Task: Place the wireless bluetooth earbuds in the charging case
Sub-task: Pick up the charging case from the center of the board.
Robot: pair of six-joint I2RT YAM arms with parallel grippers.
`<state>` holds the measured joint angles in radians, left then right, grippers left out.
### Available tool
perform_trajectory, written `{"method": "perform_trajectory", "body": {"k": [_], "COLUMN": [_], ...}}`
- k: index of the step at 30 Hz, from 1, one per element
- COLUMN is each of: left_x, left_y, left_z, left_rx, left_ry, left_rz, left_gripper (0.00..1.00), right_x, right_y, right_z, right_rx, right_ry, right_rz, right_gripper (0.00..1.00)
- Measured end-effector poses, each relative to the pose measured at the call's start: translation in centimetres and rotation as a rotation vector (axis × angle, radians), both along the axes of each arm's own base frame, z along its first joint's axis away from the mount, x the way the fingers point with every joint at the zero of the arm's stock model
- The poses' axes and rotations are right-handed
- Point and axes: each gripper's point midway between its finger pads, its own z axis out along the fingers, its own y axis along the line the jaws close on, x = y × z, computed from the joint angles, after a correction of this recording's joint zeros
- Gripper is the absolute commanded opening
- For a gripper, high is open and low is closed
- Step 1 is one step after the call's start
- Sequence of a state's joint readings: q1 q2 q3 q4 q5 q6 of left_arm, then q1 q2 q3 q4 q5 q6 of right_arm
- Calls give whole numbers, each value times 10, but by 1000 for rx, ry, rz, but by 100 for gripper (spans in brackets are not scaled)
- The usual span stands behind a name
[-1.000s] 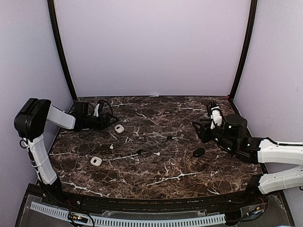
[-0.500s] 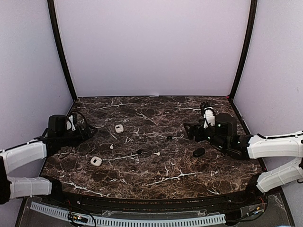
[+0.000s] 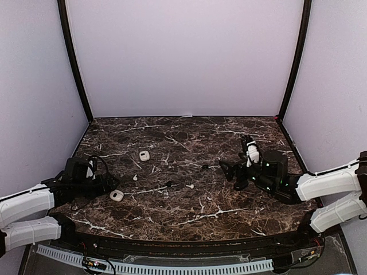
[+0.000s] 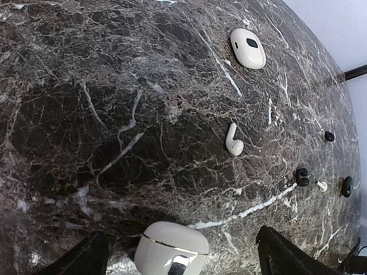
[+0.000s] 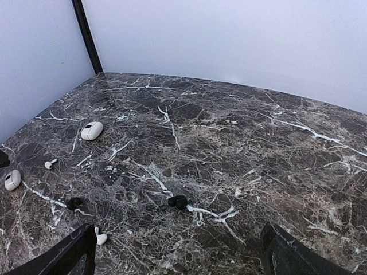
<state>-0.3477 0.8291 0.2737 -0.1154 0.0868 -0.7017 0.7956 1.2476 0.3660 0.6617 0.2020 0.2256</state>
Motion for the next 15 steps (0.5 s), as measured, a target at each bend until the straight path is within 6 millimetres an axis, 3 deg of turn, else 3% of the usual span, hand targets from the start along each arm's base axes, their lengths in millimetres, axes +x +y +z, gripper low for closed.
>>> {"method": "perform_trajectory", "body": {"k": [11,15], "left_x": [-27,-28], "left_y": [-21,-29], "left_z": [-19,-23], "left_rx": [170,256], "left_ry": [53,90], "left_rz": [-105,-141], "left_gripper": [98,97], "right_x": [0,-2], "right_y": [14,18], "right_z": [-5,-3], "right_rx": [3,9], "right_ry": [4,4], "right_rz": [57,84], "right_gripper": [98,97]}}
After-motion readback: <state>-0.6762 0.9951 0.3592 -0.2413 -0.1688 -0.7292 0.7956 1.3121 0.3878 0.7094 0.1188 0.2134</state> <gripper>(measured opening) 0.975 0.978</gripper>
